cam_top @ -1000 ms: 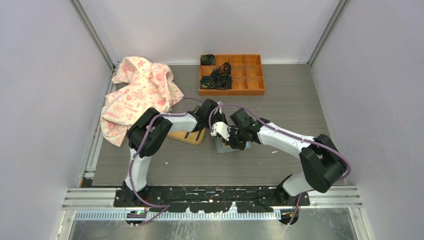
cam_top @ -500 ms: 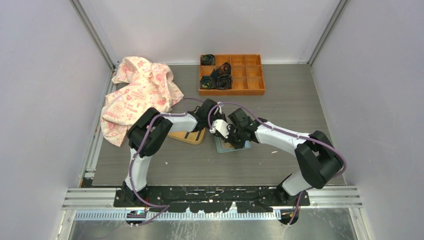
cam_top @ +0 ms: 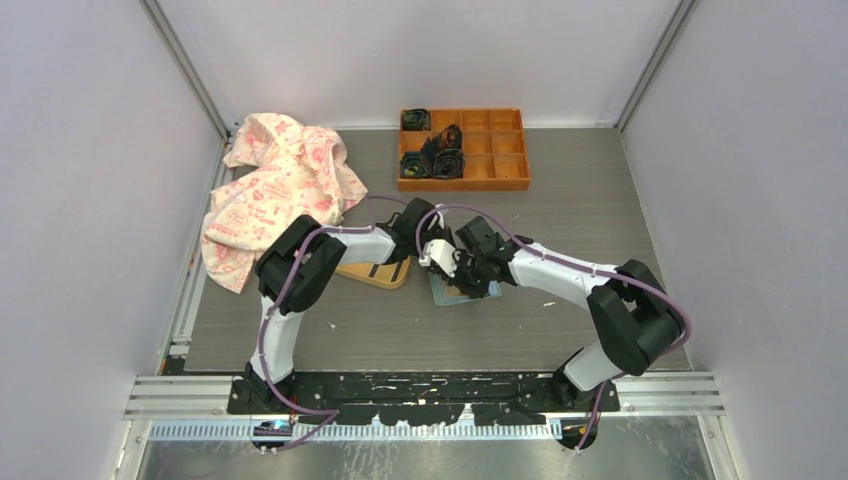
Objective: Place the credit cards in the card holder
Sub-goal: Insert the credit card into the card holder.
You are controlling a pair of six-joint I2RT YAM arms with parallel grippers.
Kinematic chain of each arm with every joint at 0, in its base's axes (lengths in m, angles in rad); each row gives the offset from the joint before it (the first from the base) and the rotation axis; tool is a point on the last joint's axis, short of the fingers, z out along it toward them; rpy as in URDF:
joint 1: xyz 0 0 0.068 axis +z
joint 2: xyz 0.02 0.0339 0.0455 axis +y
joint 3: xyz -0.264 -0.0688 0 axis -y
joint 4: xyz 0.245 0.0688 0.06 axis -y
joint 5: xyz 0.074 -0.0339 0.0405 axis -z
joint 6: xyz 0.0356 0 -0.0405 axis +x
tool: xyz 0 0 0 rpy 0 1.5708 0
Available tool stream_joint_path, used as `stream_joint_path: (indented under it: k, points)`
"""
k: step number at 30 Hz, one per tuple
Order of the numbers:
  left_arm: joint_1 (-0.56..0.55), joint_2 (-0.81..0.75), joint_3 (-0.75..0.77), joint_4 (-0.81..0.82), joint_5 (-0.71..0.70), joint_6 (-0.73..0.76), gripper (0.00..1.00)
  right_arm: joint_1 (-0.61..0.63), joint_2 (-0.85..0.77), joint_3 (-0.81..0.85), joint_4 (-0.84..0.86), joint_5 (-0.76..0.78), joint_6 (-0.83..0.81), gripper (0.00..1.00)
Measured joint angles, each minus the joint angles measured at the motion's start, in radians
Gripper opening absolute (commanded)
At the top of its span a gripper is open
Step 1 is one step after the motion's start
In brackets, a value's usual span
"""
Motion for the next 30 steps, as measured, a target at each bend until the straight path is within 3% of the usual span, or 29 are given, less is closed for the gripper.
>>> stream_joint_path:
  k: [13,30]
  points:
    - [0.000,0.012,0.013,-0.003,0.011,-0.003,0.12,0.001,0.000,0.000,0.002,0.035,0.007,0.10]
    - [0.006,0.012,0.024,-0.007,0.012,-0.002,0.27,-0.029,0.016,0.003,-0.004,0.154,-0.002,0.10]
